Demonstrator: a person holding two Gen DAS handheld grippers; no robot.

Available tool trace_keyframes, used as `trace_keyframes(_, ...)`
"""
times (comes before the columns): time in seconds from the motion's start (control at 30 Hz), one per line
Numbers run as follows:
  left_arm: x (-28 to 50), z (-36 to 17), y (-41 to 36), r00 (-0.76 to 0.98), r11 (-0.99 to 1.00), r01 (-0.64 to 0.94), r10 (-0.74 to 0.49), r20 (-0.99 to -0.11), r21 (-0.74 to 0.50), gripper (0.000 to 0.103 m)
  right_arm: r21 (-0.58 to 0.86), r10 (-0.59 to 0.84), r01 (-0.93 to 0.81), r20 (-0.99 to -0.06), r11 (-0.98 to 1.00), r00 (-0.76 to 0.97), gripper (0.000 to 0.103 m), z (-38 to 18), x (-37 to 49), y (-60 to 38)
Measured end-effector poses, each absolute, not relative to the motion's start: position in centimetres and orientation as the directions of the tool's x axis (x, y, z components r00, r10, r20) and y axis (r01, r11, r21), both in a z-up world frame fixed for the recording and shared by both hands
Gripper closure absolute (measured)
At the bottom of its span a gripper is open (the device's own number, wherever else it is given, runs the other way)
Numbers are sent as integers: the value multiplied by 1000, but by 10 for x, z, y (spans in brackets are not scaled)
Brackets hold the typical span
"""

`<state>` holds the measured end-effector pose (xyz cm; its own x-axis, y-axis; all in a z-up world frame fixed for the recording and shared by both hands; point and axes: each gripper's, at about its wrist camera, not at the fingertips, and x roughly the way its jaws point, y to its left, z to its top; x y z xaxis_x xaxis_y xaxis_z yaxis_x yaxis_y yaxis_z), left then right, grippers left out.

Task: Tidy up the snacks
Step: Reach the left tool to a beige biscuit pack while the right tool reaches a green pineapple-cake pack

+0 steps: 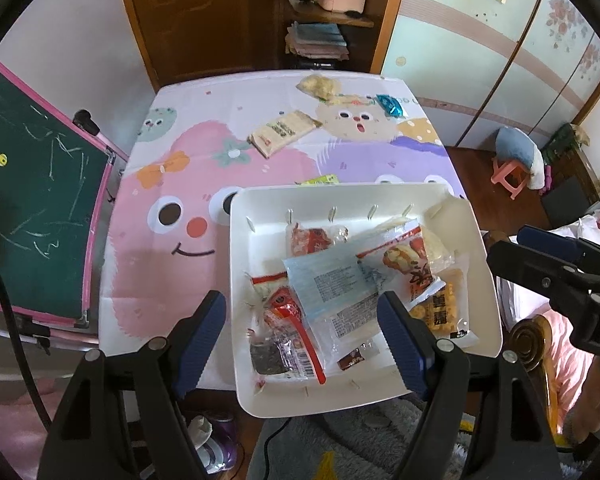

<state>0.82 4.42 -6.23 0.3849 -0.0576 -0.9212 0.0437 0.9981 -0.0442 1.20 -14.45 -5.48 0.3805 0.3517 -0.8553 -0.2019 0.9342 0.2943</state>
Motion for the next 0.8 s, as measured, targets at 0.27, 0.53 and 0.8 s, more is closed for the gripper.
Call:
trace_keyframes(0.27, 27, -25, 54, 488, 998, 50, 4, -873, 32, 22, 273, 337, -208, -846, 939, 413, 32, -39, 22, -145)
trace_keyframes(0.53, 92, -4, 78, 546, 990, 103, 22, -838, 93, 21, 288, 311, -119, -871, 950, 380, 32, -40, 81, -141)
trace_keyframes(0.8, 184, -17, 98, 578, 956, 240, -3, -816, 167, 17, 250, 252, -38, -941, 967, 227, 32, -100, 184, -105)
